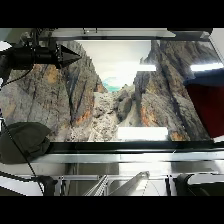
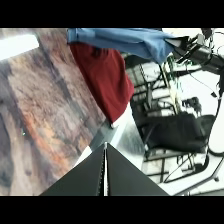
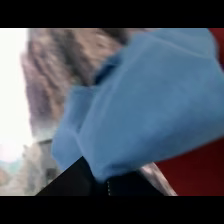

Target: Fold the shirts.

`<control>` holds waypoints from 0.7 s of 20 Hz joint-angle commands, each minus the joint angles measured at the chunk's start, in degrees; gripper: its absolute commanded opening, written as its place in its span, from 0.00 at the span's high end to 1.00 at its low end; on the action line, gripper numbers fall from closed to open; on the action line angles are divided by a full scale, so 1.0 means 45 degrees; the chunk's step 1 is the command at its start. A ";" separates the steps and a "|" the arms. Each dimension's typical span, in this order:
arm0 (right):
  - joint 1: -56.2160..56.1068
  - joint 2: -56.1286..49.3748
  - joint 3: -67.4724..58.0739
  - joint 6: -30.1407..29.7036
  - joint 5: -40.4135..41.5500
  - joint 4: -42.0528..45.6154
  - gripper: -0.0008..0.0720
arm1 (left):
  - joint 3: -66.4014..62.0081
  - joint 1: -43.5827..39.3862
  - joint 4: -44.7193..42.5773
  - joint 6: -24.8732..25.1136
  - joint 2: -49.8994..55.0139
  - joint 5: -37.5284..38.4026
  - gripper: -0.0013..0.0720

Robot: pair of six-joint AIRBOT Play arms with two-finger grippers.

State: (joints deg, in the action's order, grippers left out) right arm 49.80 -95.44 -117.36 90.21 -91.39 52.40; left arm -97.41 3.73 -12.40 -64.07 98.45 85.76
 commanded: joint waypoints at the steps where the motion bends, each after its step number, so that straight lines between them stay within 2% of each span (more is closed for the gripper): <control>1: 0.0267 0.0622 0.0126 0.1355 -0.1749 0.2322 0.97 | 0.0000 -0.0005 -0.0010 0.0457 0.0010 0.0418 0.97; 6: 0.0257 0.0923 0.2307 0.2171 -0.2531 0.2584 0.97 | 0.0000 0.0000 -0.0005 0.0583 0.0010 0.0719 0.97; 12: 0.0296 0.1909 0.6067 0.3745 -0.2390 0.7009 0.97 | 0.0000 -0.0005 0.0000 0.0563 0.0010 0.0957 0.97; 14: 0.0296 0.1914 0.6902 0.3968 -0.2215 0.7558 0.96 | 0.0000 -0.0005 0.0000 0.0563 0.0010 0.0952 0.97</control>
State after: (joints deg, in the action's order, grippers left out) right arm 51.11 -87.77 -92.33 105.14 -101.71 78.78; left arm -97.41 3.73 -12.43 -61.58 98.45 89.73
